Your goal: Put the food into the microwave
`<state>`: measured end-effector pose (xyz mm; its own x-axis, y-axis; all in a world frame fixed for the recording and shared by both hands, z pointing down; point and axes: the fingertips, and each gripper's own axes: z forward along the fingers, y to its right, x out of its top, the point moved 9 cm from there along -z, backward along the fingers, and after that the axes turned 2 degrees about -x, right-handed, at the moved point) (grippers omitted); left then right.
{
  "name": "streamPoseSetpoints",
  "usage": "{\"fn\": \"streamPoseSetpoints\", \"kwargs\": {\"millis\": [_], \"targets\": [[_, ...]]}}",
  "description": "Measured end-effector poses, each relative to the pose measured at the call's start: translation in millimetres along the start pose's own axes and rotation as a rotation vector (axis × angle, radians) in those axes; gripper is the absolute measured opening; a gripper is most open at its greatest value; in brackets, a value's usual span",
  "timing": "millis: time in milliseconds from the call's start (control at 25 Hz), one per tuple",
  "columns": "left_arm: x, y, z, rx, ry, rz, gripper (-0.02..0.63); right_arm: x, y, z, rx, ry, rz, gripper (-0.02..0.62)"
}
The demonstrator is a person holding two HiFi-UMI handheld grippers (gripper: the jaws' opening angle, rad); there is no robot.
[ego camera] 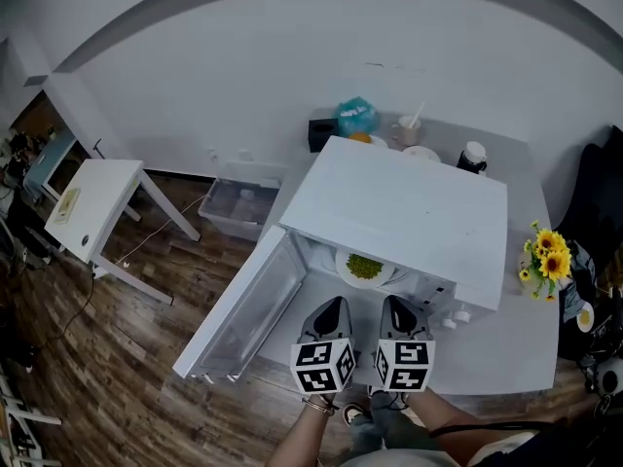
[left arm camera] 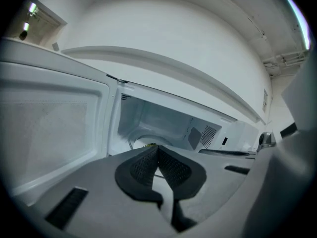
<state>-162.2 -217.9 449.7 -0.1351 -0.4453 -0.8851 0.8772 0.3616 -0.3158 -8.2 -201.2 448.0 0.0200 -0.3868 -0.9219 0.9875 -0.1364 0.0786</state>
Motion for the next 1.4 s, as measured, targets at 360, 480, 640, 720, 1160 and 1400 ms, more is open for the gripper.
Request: {"fn": "streamPoseSetpoints", "kwargs": {"millis": [360,480,640,720,1160,1400], "targets": [[-8.9,20.7,-35.4,0.04,0.019,-0.032,0.003,0.6,-1.4,-33.3,0.07,-0.008,-0.022,0.017],[-11.8,28.9,-43.2,0.049,0.016,-0.033,0.003,0.0,-1.0,-42.6,0.087,-0.012,-0.035,0.017],[-15.9,39.1,-49.4,0.057,0.011,-0.034,0.003,-2.4,0.0,-51.6,0.112,-0.017,-0.048,0.017],[-17.6,44.4,-50.6,0.057,0.006,-0.031,0.003,-2.6,0.9,-54.5,0.124,-0.017,-0.053,0.017],[-13.9,53.1,-42.9,0.07,-0.008,-0.011,0.003,11.0,7.2,-45.6,0.163,-0.012,-0.037,0.017],[-4.7,52.2,-38.3,0.076,0.011,-0.001,0.003,11.7,7.6,-41.4,0.182,-0.019,-0.045,0.017]]}}
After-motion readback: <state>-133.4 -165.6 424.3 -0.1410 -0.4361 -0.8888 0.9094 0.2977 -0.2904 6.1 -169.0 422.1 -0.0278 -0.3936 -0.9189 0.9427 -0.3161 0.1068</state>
